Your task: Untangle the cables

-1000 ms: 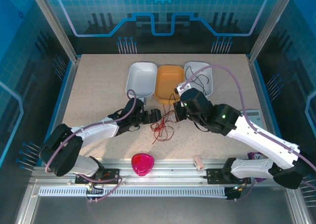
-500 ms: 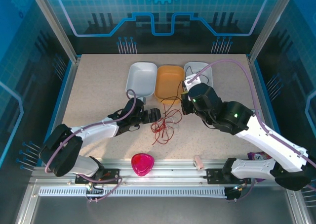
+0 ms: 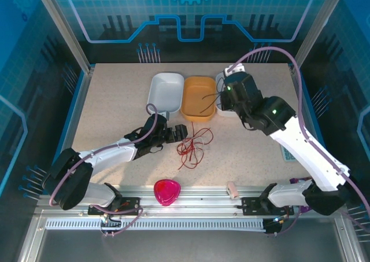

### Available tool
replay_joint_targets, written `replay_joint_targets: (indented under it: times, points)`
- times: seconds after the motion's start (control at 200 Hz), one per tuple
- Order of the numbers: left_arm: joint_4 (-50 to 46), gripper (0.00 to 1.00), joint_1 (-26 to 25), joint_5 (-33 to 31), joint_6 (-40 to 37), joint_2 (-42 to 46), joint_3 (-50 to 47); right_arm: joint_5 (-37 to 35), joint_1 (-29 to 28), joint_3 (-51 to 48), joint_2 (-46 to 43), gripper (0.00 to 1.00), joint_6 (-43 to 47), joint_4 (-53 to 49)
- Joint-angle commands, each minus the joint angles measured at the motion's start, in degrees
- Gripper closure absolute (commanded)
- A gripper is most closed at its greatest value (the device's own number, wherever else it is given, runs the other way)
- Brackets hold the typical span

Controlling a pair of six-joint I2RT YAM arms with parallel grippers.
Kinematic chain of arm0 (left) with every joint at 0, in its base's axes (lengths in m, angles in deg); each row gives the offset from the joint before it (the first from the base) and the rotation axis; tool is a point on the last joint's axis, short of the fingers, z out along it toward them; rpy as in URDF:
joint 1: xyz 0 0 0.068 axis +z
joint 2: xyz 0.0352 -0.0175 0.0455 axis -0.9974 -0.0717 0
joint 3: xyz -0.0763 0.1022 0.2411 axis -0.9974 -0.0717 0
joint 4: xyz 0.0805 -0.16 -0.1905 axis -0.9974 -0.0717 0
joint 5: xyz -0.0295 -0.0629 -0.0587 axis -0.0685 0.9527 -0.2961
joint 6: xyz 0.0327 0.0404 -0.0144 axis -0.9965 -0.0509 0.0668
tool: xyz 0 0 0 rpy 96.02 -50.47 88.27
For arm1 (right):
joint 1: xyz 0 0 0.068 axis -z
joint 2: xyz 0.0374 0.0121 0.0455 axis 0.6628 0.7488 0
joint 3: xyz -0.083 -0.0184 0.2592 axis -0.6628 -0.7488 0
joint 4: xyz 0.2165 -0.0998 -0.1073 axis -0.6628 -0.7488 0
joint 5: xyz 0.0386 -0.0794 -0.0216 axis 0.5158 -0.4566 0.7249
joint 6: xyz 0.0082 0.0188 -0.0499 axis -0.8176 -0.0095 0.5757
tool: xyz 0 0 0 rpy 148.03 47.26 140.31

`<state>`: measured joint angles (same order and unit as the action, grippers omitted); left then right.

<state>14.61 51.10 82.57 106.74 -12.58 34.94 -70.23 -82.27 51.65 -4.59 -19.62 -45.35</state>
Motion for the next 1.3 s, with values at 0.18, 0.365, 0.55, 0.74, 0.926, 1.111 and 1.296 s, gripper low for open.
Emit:
replay_joint_targets:
  times: [0.18,0.365,0.55,0.74,0.926,1.111,1.296]
  points:
    - [-0.2,0.01,-0.5,-1.3,-0.8,1.5,0.7,6.8,12.9,5.8,6.5,1.00,4.3,-0.1]
    - [0.0,0.01,-0.5,-1.1,-0.6,1.2,1.0,8.3,17.2,8.5,12.4,1.00,6.1,-0.3]
    - [-0.4,0.01,-0.5,-1.0,-0.8,1.3,1.3,8.5,20.2,11.2,18.0,1.00,7.5,-0.9]
    - [-0.6,0.01,-0.5,-1.2,-0.5,1.4,1.0,8.9,22.7,14.5,23.9,1.00,8.6,-3.1]
    - [-0.7,0.01,-0.5,-1.1,-0.4,1.5,0.9,9.8,24.8,18.2,29.8,1.00,8.2,-7.1]
    - [-0.9,0.01,-0.5,-1.3,-0.5,1.3,1.0,9.0,25.6,22.5,36.4,1.00,8.3,-10.1]
    - [-0.9,0.01,-0.5,-1.1,-0.6,1.3,0.9,5.6,25.7,27.6,43.9,1.00,9.5,-11.4]
